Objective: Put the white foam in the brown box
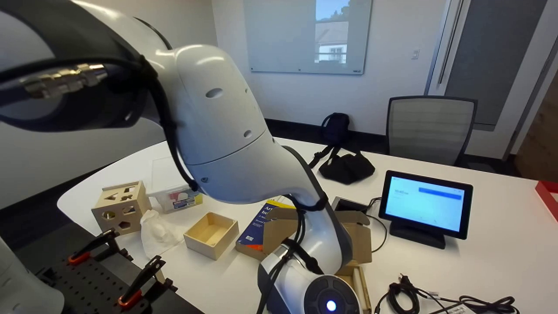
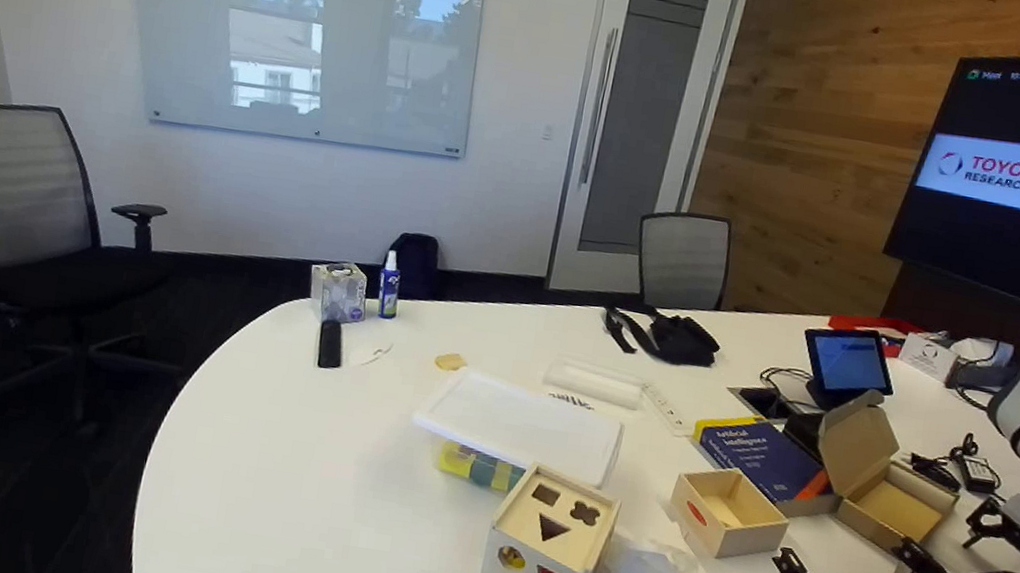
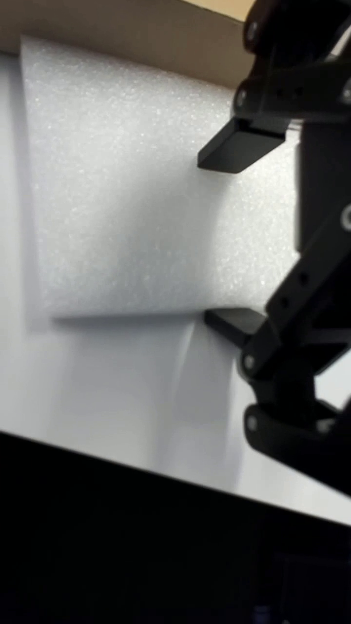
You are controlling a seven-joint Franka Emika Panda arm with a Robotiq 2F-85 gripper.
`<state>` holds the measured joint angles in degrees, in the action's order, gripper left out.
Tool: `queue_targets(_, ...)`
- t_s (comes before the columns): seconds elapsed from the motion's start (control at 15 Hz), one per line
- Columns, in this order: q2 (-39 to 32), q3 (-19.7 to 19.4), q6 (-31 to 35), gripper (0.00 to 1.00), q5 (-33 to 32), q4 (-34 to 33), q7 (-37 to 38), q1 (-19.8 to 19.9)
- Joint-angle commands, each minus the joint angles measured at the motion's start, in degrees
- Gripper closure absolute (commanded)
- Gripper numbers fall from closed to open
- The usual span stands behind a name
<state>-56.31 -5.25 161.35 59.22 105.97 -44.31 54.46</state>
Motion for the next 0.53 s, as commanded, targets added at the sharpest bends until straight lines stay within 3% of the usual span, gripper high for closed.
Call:
queue_targets(0.0, -1.64, 0.74, -0.03, 0.55, -2.77, -1.67, 3.97, 0.44)
queue_targets(0.47, -1.36, 1.9, -0.35, 1.0, -5.57, -2.77, 7.07, 2.09)
